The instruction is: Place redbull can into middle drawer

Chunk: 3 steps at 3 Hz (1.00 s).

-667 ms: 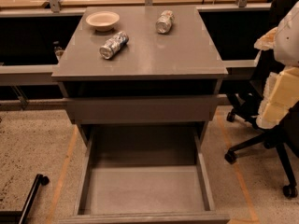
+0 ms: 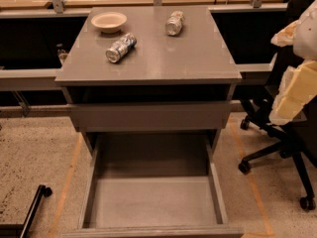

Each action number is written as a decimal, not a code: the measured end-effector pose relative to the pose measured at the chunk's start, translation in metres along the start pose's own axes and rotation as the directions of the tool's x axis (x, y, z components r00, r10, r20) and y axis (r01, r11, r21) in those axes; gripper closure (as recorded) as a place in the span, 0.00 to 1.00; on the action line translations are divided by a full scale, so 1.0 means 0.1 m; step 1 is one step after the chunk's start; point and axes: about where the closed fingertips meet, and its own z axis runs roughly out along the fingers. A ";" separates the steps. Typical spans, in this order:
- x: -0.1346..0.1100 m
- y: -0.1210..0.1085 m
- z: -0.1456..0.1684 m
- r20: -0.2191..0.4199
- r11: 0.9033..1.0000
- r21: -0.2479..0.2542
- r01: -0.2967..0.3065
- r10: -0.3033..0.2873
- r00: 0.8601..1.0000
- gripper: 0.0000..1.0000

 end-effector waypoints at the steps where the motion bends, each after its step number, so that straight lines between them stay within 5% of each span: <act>1: -0.27 -0.35 0.07 0.208 1.000 0.011 -0.007 0.005 0.978 0.00; 2: -0.85 -0.60 0.17 0.377 0.999 0.005 0.051 -0.049 0.925 0.00; 3: -1.42 -0.84 0.39 0.480 0.997 -0.020 0.074 -0.056 0.876 0.00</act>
Offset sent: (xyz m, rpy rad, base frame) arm 0.1294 0.1251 0.0420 0.5248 -0.1823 0.2848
